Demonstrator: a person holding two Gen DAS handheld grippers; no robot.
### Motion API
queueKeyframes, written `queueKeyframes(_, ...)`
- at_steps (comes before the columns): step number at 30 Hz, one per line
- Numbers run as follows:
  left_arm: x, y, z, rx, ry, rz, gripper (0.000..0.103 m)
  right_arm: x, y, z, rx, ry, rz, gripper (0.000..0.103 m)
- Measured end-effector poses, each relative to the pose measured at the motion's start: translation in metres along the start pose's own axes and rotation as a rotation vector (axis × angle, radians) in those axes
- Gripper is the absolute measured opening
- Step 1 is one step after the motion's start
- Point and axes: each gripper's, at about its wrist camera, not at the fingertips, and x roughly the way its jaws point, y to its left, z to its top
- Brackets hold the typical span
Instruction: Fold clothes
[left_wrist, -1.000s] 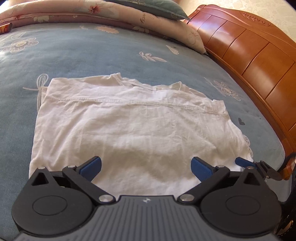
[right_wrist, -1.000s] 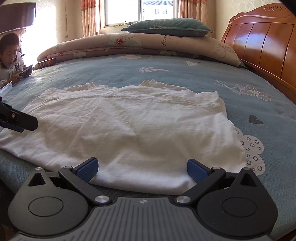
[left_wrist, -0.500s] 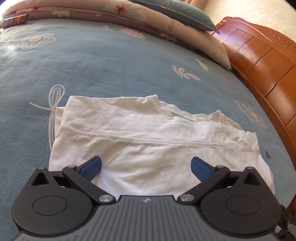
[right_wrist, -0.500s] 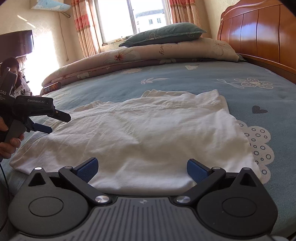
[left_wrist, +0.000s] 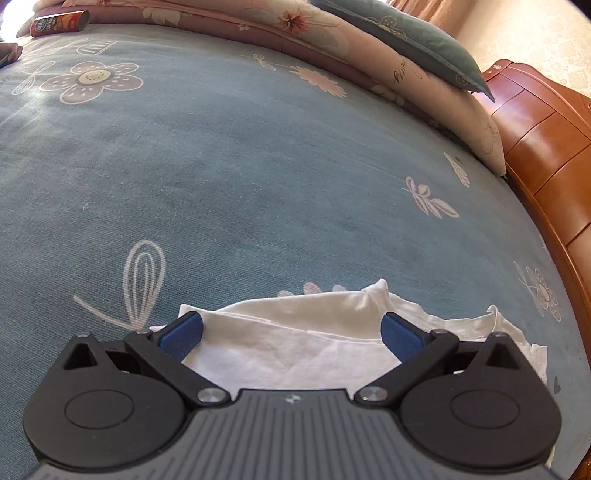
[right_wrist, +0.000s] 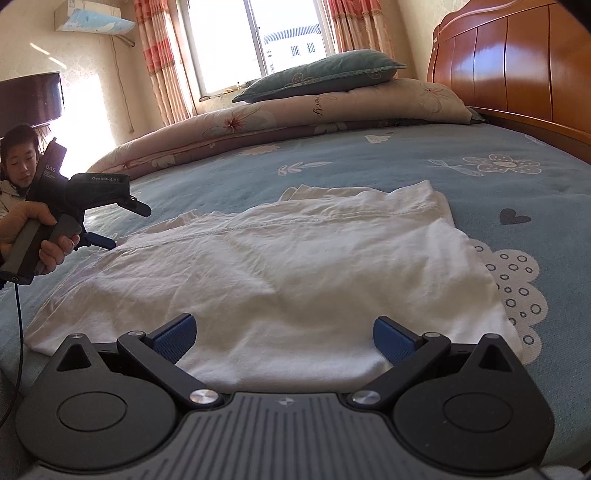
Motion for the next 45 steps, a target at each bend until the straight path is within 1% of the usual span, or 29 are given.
queueKeyframes(1,-0.002,-0.004,0.005,0.008,-0.003,-0.020,0.102,-0.001,0.000,0.000,0.003,-0.007,0.003,0.103)
queueKeyframes(2,-0.003,-0.009,0.009,0.012,-0.004,-0.061,0.102,-0.002,-0.001,0.001,0.004,-0.019,0.010,0.103)
queueKeyframes(4,0.002,-0.019,0.017,-0.018,0.015,-0.155,0.102,-0.004,0.000,0.001,0.002,-0.040,0.026,0.103)
queueKeyframes(7,0.026,-0.035,0.019,-0.047,0.066,-0.247,0.102,-0.004,0.002,0.001,-0.016,-0.037,0.026,0.103)
queueKeyframes(9,0.045,-0.045,0.016,-0.043,0.104,-0.241,0.102,-0.003,0.003,0.000,-0.023,-0.033,0.022,0.103)
queueKeyframes(12,0.064,-0.051,0.012,-0.033,0.095,-0.200,0.102,-0.001,0.002,0.000,-0.016,-0.025,0.027,0.103)
queueKeyframes(16,0.065,-0.055,0.022,-0.067,0.079,-0.174,0.102,0.000,-0.002,0.000,0.010,-0.020,0.035,0.103)
queueKeyframes(18,0.058,-0.059,0.023,-0.070,0.071,-0.212,0.102,0.000,-0.003,0.000,0.019,-0.024,0.040,0.103)
queueKeyframes(20,0.054,-0.068,0.019,-0.044,0.083,-0.260,0.102,0.000,-0.003,0.000,0.025,-0.026,0.044,0.103)
queueKeyframes(22,0.055,-0.077,0.014,-0.018,0.088,-0.273,0.102,0.000,-0.004,0.000,0.027,-0.026,0.047,0.103)
queueKeyframes(25,0.069,-0.083,0.010,-0.009,0.127,-0.233,0.102,0.000,-0.003,0.000,0.019,-0.026,0.045,0.103)
queueKeyframes(28,0.074,-0.090,0.008,-0.011,0.125,-0.186,0.102,-0.002,-0.002,0.000,0.014,-0.034,0.041,0.103)
queueKeyframes(29,0.071,-0.095,0.009,-0.008,0.121,-0.187,0.102,-0.002,-0.002,0.000,0.015,-0.038,0.041,0.103)
queueKeyframes(31,0.061,-0.107,0.009,0.001,0.113,-0.257,0.102,-0.003,-0.003,0.000,0.021,-0.043,0.043,0.103)
queueKeyframes(34,0.054,-0.137,0.009,0.022,0.150,-0.397,0.102,-0.003,-0.004,0.001,0.031,-0.043,0.050,0.103)
queueKeyframes(37,0.064,-0.171,0.004,0.028,0.201,-0.510,0.102,-0.003,-0.005,0.001,0.035,-0.045,0.055,0.103)
queueKeyframes(39,0.078,-0.191,0.001,0.038,0.235,-0.552,0.102,-0.003,-0.006,0.001,0.040,-0.044,0.058,0.103)
queueKeyframes(41,0.095,-0.208,-0.005,0.065,0.252,-0.525,0.102,-0.002,-0.007,0.001,0.047,-0.042,0.059,0.103)
queueKeyframes(43,0.109,-0.218,-0.010,0.099,0.270,-0.469,0.102,-0.002,-0.009,0.001,0.057,-0.040,0.061,0.103)
queueKeyframes(45,0.123,-0.220,-0.016,0.127,0.264,-0.416,0.102,-0.002,-0.011,0.001,0.068,-0.039,0.066,0.103)
